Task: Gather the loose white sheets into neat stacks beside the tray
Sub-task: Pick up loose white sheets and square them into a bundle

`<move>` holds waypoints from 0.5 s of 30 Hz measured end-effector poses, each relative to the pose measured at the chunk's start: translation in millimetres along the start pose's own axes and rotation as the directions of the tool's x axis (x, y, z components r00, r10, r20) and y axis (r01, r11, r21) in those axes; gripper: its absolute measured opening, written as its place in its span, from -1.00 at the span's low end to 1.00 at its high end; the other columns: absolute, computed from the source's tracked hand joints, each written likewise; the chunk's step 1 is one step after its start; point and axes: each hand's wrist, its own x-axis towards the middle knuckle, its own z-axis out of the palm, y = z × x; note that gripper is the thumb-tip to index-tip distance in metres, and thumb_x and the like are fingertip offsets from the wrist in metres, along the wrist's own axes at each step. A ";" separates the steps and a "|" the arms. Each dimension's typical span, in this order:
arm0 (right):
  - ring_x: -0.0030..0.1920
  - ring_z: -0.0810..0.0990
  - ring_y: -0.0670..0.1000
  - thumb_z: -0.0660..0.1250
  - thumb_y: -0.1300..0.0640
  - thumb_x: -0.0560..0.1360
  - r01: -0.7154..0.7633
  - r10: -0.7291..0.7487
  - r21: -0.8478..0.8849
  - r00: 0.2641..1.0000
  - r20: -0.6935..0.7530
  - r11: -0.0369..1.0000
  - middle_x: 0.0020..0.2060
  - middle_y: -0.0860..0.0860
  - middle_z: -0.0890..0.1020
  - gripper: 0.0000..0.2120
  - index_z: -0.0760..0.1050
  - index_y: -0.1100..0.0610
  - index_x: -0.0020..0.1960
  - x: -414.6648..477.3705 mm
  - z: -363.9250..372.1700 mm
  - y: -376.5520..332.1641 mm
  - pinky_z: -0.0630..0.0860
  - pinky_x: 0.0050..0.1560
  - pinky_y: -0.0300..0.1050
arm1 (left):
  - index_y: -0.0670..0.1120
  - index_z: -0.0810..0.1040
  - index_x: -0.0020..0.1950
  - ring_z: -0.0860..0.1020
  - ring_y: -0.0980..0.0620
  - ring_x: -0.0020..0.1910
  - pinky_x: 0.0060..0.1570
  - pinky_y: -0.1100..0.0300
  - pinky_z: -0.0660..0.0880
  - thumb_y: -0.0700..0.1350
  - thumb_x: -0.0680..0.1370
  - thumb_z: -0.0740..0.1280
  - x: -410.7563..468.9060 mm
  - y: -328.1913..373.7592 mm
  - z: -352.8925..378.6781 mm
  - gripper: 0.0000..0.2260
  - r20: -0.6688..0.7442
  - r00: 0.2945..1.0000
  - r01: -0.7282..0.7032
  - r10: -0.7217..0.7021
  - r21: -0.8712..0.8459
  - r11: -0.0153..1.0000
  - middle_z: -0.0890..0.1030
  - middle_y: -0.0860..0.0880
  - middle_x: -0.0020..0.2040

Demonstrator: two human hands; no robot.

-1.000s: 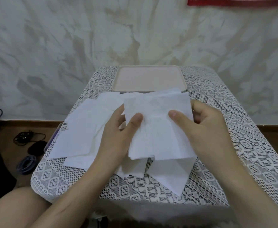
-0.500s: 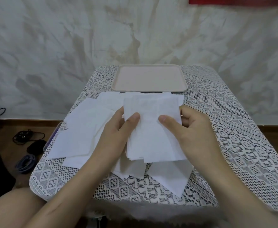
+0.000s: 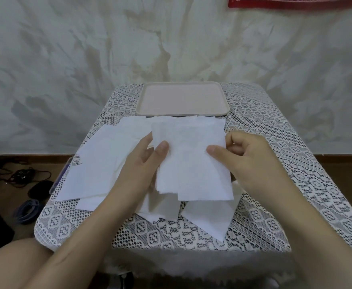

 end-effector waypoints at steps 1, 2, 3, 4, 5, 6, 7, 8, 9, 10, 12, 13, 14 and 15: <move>-0.15 0.67 0.34 0.47 0.07 0.55 -0.009 0.009 -0.002 1.000 0.011 1.000 -0.24 0.24 0.69 -0.72 0.52 0.25 -0.17 -1.7 0.4 -2.0 0.60 -0.19 0.36 | 0.11 0.53 0.45 0.71 0.09 0.12 0.00 0.22 0.63 0.22 0.61 0.35 -1.0 1.2 0.5 -0.56 0.000 1.000 -0.008 0.008 0.005 1.000 0.74 0.07 0.15; -0.17 0.68 0.32 0.46 0.07 0.54 -0.010 0.010 -0.008 1.000 0.016 1.000 -0.26 0.24 0.69 -0.72 0.52 0.26 -0.19 -3.4 1.9 -4.0 0.62 -0.21 0.36 | 0.10 0.52 0.46 0.72 0.12 0.10 -0.08 0.29 0.61 0.20 0.58 0.32 -1.8 2.3 0.8 -0.54 -0.002 1.000 -0.019 0.019 0.010 1.000 0.75 0.09 0.13; -0.19 0.69 0.31 0.47 0.07 0.53 -0.010 0.010 -0.016 1.000 0.017 1.000 -0.27 0.24 0.68 -0.71 0.52 0.25 -0.21 -4.5 3.9 -4.7 0.62 -0.22 0.35 | 0.10 0.52 0.47 0.72 0.14 0.07 -0.11 0.32 0.60 0.20 0.55 0.30 -2.3 3.0 0.8 -0.50 -0.002 1.000 -0.027 0.027 0.015 1.000 0.75 0.10 0.12; -0.20 0.69 0.30 0.47 0.06 0.53 -0.009 0.009 -0.022 1.000 0.016 1.000 -0.29 0.24 0.68 -0.71 0.53 0.23 -0.22 -5.0 6.2 -4.6 0.62 -0.21 0.34 | 0.11 0.51 0.48 0.72 0.14 0.06 -0.13 0.32 0.60 0.20 0.52 0.30 -2.5 3.2 0.7 -0.48 0.000 0.999 -0.033 0.033 0.019 0.999 0.75 0.09 0.11; -0.20 0.69 0.30 0.48 0.03 0.52 -0.008 0.009 -0.025 1.000 0.015 1.000 -0.29 0.23 0.68 -0.70 0.53 0.22 -0.22 -5.3 8.3 -4.1 0.62 -0.20 0.35 | 0.11 0.51 0.48 0.72 0.13 0.06 -0.13 0.30 0.61 0.21 0.51 0.30 -2.9 4.0 0.4 -0.46 0.003 0.999 -0.037 0.037 0.018 0.999 0.75 0.08 0.11; -0.18 0.68 0.33 0.49 -0.03 0.50 -0.005 0.005 -0.027 1.000 0.013 1.000 -0.28 0.23 0.68 -0.68 0.54 0.21 -0.22 -5.3 10.0 -3.8 0.61 -0.20 0.37 | 0.12 0.51 0.48 0.72 0.12 0.06 -0.12 0.29 0.62 0.21 0.50 0.30 -3.2 4.3 0.4 -0.46 0.007 0.999 -0.039 0.039 0.015 0.999 0.75 0.08 0.12; -0.16 0.66 0.37 0.48 -0.10 0.46 0.000 0.000 -0.031 1.000 0.009 1.000 -0.26 0.26 0.67 -0.63 0.53 0.21 -0.20 -5.0 11.3 -3.4 0.59 -0.19 0.39 | 0.12 0.51 0.48 0.72 0.12 0.07 -0.12 0.29 0.62 0.22 0.50 0.30 -3.7 5.0 0.3 -0.45 0.010 0.999 -0.038 0.038 0.011 0.999 0.75 0.08 0.12; -0.14 0.64 0.41 0.45 -0.15 0.41 0.003 -0.003 -0.036 1.000 0.003 0.999 -0.23 0.29 0.66 -0.59 0.52 0.22 -0.17 -4.3 12.4 -3.1 0.58 -0.17 0.41 | 0.12 0.51 0.49 0.72 0.12 0.09 -0.11 0.29 0.61 0.21 0.51 0.32 -3.5 4.6 0.0 -0.46 0.012 0.999 -0.032 0.032 0.006 0.999 0.75 0.08 0.13; -0.13 0.62 0.43 0.43 -0.17 0.39 0.003 -0.003 -0.032 1.000 -0.002 0.999 -0.21 0.32 0.66 -0.57 0.52 0.23 -0.16 -3.4 13.4 -2.7 0.57 -0.16 0.43 | 0.11 0.50 0.49 0.72 0.10 0.11 -0.10 0.29 0.61 0.21 0.54 0.36 -3.7 4.9 -0.2 -0.47 0.017 1.000 -0.020 0.020 -0.006 1.000 0.74 0.07 0.15; -0.13 0.62 0.43 0.43 -0.17 0.37 0.001 -0.001 -0.022 1.000 -0.007 1.000 -0.21 0.32 0.66 -0.57 0.52 0.24 -0.16 -2.6 14.3 -1.8 0.57 -0.15 0.42 | 0.11 0.50 0.50 0.71 0.08 0.13 -0.09 0.27 0.61 0.20 0.56 0.41 -3.5 4.6 -0.3 -0.49 0.024 1.000 -0.008 0.008 -0.018 1.000 0.74 0.05 0.16; -0.16 0.61 0.42 0.42 -0.15 0.38 -0.003 0.003 -0.014 1.000 -0.014 1.000 -0.23 0.32 0.65 -0.58 0.51 0.24 -0.18 -1.0 15.3 -0.4 0.57 -0.16 0.39 | 0.09 0.50 0.50 0.71 0.04 0.16 -0.07 0.24 0.62 0.15 0.57 0.45 -2.7 3.5 -1.0 -0.49 0.032 0.999 0.008 -0.007 -0.027 1.000 0.74 0.02 0.18; -0.20 0.61 0.41 0.42 -0.15 0.39 -0.001 0.001 -0.014 1.000 -0.014 1.000 -0.24 0.33 0.64 -0.58 0.50 0.24 -0.19 0.0 15.3 0.4 0.55 -0.18 0.37 | 0.09 0.50 0.50 0.71 0.02 0.16 -0.07 0.24 0.62 0.14 0.56 0.44 -2.2 2.9 -1.6 -0.49 0.032 0.999 0.008 -0.007 -0.028 1.000 0.74 0.02 0.18; -0.25 0.60 0.39 0.43 -0.13 0.41 0.002 -0.002 -0.010 1.000 -0.009 1.000 -0.24 0.35 0.62 -0.59 0.48 0.24 -0.20 0.6 15.1 1.3 0.55 -0.21 0.37 | 0.08 0.50 0.50 0.71 0.02 0.16 -0.08 0.25 0.62 0.13 0.54 0.41 -1.6 2.0 -2.1 -0.48 0.031 1.000 0.003 -0.002 -0.031 1.000 0.74 0.02 0.18; -0.30 0.59 0.37 0.44 -0.11 0.44 0.006 -0.006 -0.005 1.000 -0.005 1.000 -0.24 0.35 0.60 -0.60 0.47 0.24 -0.20 0.9 14.4 2.3 0.54 -0.24 0.37 | 0.08 0.50 0.50 0.71 0.02 0.16 -0.08 0.25 0.62 0.12 0.52 0.38 -1.2 1.8 -2.6 -0.47 0.030 1.000 -0.002 0.003 -0.036 0.999 0.74 0.01 0.18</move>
